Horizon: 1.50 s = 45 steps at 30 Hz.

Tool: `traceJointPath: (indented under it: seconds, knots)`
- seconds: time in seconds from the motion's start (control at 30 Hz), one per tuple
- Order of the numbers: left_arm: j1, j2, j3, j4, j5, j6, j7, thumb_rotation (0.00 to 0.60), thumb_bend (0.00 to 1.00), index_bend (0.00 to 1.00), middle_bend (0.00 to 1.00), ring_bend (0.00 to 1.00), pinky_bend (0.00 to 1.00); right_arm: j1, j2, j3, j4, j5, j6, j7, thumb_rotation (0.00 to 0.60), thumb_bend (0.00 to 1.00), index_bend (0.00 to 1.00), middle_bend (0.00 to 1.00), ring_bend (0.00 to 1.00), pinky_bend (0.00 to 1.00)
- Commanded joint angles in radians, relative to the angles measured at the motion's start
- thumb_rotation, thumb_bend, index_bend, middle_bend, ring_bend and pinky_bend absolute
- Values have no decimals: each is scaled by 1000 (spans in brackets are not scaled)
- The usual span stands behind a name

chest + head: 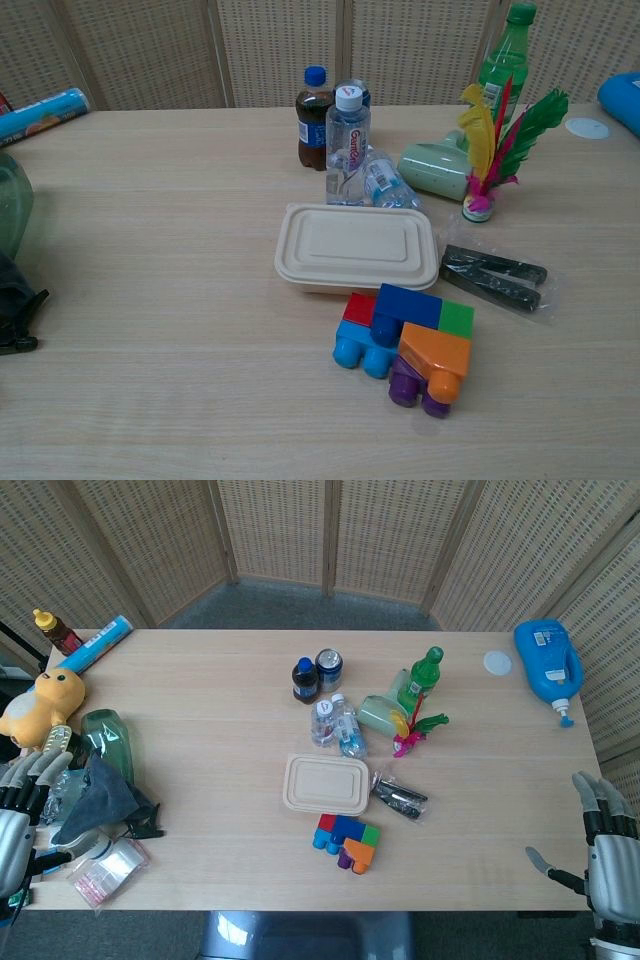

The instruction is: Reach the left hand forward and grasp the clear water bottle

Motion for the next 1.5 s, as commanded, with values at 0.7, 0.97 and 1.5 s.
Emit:
traceJointPath:
  seconds: [0.7, 0.97, 1.5]
  knots:
    - [-168, -152, -93, -8, -259, -280, 62, 600, 0, 0, 0, 0, 0, 1, 20, 14, -5, 46, -8, 41, 566, 0, 0, 0, 0, 0]
    - [-393, -313, -275, -10, -734, -465, 235, 600, 1, 0, 0, 0, 0, 3, 24, 8, -14, 42, -18, 52, 564, 0, 0, 0, 0, 0]
    - [-816, -660, -422, 302, -1236, -451, 554, 600, 0, 0, 0, 0, 0, 0, 51, 8, -17, 43, -17, 106, 565, 0, 0, 0, 0, 0]
